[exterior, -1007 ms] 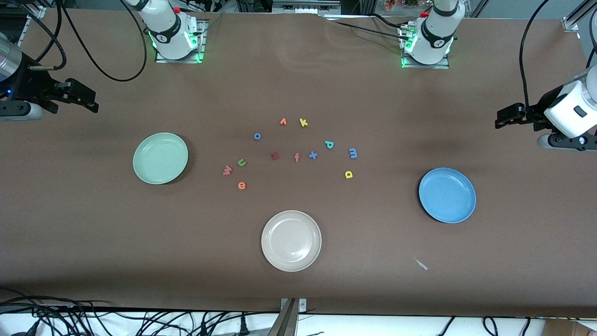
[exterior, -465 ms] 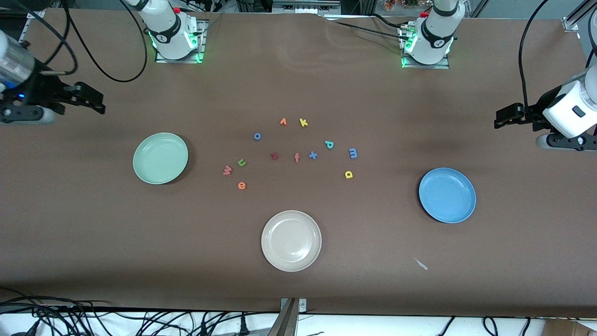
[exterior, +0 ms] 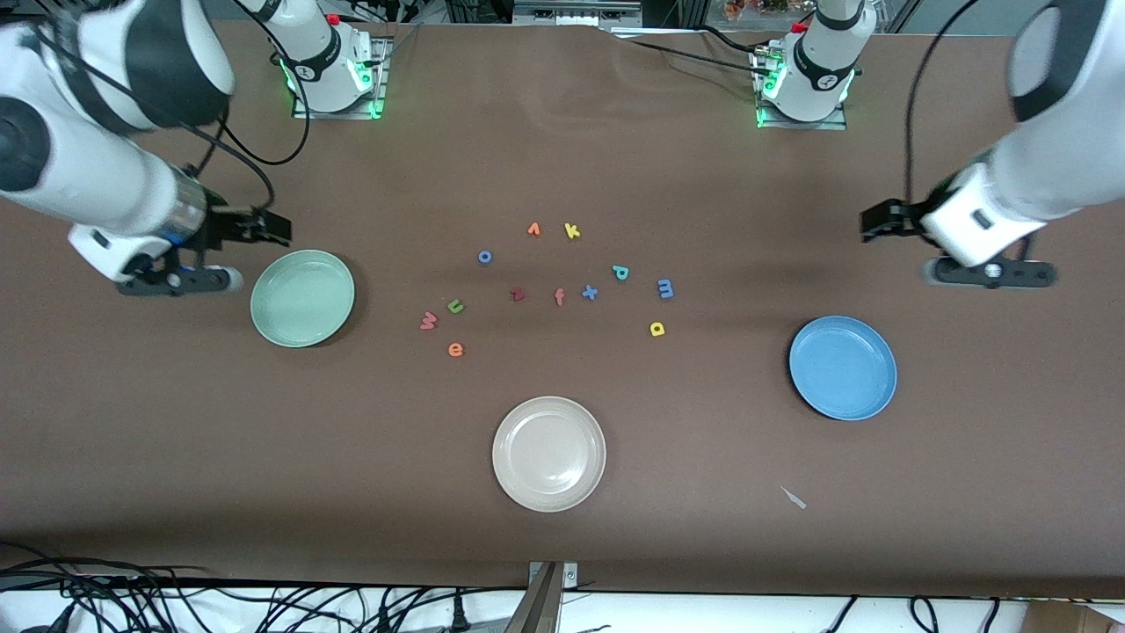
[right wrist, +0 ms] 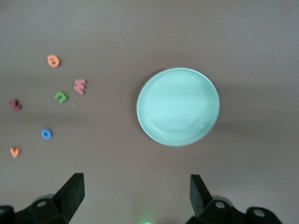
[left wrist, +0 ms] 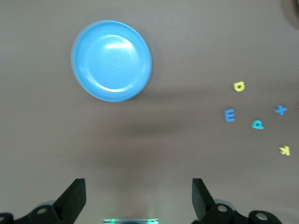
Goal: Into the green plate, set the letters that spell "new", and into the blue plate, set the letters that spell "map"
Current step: 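Grasp the green n and blue E with the right and left grippers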
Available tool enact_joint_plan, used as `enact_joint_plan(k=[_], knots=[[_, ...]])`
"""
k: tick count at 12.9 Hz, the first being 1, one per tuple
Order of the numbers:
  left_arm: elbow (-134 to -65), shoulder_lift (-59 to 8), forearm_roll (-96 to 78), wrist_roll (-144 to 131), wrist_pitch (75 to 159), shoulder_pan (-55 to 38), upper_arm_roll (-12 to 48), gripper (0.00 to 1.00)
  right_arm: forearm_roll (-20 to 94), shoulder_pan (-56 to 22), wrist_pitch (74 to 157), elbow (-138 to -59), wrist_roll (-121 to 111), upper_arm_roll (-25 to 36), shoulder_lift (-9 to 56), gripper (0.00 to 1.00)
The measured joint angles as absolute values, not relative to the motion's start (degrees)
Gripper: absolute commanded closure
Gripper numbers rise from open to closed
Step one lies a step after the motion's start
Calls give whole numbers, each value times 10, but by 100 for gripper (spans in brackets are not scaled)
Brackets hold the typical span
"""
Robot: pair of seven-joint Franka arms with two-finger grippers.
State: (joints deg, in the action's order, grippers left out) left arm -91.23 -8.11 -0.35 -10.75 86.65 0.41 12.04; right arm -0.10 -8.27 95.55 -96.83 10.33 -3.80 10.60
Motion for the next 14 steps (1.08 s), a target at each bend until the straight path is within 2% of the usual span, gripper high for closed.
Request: enact_joint_plan(k=[4, 7, 8, 10, 14], knots=[[-941, -117, -4, -232, 944, -4, 198, 0, -1, -148, 1094, -1005, 311, -40, 166, 0], [-1026, -127, -4, -301, 1076, -7, 236, 0, -3, -203, 1174, -1009, 476, -41, 226, 1], [-1057, -129, -4, -324, 1120, -12, 246, 0, -3, -217, 1197, -1010, 519, -41, 244, 7], [-1100, -142, -3, -363, 1176, -40, 251, 0, -4, -239, 1245, -1016, 605, -41, 277, 24], [-1118, -219, 84, -477, 1256, -90, 251, 0, -4, -255, 1304, -1026, 696, -40, 321, 27]])
